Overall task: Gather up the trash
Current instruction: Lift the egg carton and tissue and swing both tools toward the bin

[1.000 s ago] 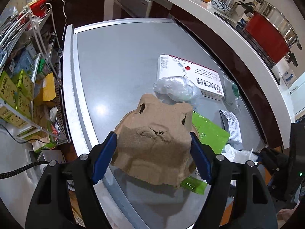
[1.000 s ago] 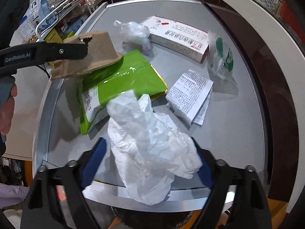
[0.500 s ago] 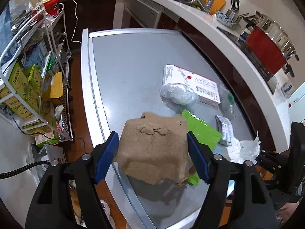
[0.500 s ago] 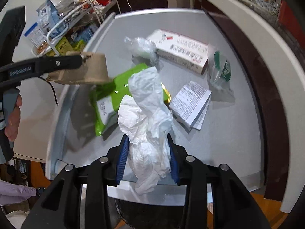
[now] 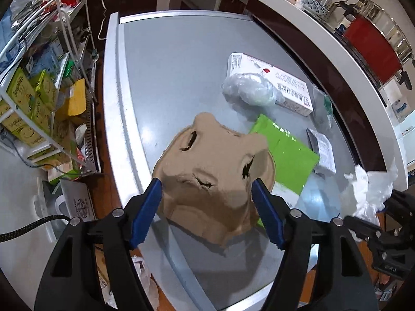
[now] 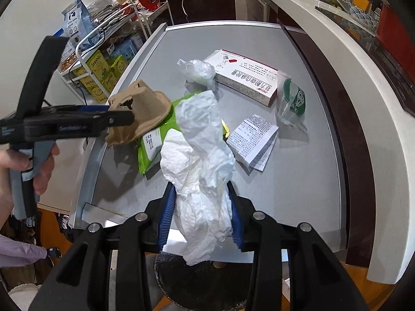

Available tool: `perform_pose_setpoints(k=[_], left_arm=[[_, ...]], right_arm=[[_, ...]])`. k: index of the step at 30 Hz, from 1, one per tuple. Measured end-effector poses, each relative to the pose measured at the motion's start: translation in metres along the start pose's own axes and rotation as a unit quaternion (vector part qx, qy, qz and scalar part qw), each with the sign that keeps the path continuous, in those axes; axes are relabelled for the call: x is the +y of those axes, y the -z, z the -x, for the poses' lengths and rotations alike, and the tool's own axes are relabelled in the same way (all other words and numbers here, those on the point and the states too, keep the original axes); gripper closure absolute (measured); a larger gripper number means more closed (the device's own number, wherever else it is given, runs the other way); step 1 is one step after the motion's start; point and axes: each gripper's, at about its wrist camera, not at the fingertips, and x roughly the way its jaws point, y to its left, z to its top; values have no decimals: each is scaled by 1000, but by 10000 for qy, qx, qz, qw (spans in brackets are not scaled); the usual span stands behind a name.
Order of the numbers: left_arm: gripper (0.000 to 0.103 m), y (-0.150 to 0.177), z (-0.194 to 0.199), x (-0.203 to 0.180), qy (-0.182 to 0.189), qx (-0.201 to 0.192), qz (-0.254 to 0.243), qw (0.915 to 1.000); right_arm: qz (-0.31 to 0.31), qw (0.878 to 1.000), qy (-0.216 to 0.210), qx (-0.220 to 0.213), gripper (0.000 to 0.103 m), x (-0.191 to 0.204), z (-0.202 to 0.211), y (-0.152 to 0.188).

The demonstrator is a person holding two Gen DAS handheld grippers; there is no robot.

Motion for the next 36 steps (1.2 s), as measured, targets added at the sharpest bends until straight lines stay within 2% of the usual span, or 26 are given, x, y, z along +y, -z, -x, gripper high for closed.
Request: perform_pose_setpoints(k=[4,8,12,18,25,30,36], left_arm=[[26,-7,-9,-1,131,79,-115,9998],[30,-10,-10,0,274,103,-146,9995],[31,-8,0,0,461,-26,10,9989],[31,-2,18,-7,481,-181,5,9987],[31,3,59,-13,324,-696,233,9968],[31,10,97,-31,23,-1195,275,9925],[31,26,133,-57,-100,-1554,368,9871]], right_arm=[[-44,10000,-4,3,66,-1,2,1],[-74,10000,13,-5,66,-4,3,1],[-112,9999,19,-20,66,-6,4,0],[-80,10000,10,-43,66,-6,5,-3],[-88,9995,-31,-309,66,-10,27,-8],[-26,9978,-70,-659,66,-13,58,-14],[71,9943,-156,-1052,66,-18,99,-7]])
